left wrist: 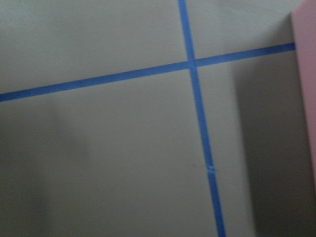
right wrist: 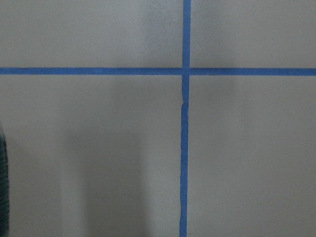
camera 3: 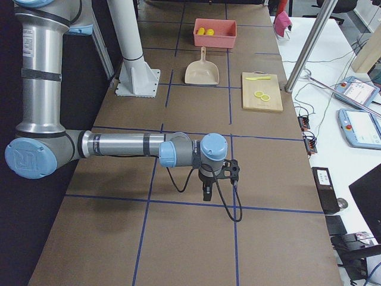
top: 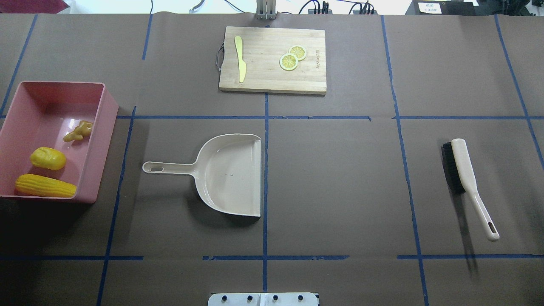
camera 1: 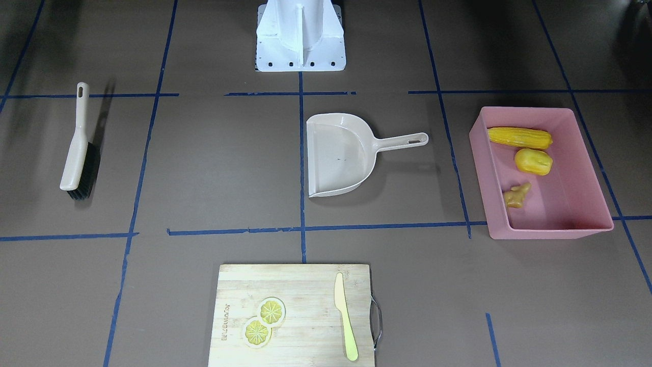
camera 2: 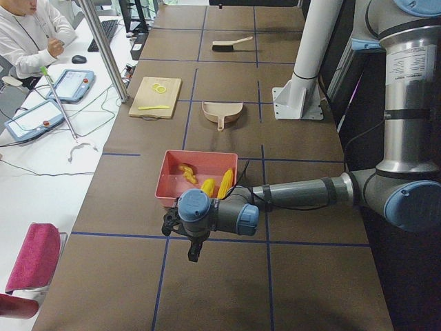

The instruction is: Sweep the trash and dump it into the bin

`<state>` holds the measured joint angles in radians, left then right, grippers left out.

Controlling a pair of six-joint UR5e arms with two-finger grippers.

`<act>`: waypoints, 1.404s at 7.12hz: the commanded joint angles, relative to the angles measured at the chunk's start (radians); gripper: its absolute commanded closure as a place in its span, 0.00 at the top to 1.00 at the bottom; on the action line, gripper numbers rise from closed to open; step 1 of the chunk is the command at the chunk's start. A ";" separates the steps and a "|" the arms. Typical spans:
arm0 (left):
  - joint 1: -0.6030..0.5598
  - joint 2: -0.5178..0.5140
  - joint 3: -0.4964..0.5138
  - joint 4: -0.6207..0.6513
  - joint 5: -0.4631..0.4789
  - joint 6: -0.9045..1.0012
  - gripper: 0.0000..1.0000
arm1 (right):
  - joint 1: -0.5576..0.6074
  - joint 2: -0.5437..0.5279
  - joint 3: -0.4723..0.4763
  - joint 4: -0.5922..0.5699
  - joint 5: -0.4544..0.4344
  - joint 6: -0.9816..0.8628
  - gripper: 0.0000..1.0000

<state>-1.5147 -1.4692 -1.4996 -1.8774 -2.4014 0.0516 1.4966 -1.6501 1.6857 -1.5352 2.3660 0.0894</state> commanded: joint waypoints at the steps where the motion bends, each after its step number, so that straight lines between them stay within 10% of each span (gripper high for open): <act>1: -0.004 0.021 -0.001 -0.008 -0.008 0.002 1.00 | 0.001 0.010 -0.014 0.006 0.001 -0.010 1.00; 10: -0.032 0.039 -0.016 0.011 0.005 0.007 1.00 | 0.001 -0.004 -0.014 0.013 0.006 0.006 1.00</act>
<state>-1.5470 -1.4328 -1.5107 -1.8694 -2.3944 0.0581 1.4972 -1.6543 1.6709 -1.5217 2.3705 0.0935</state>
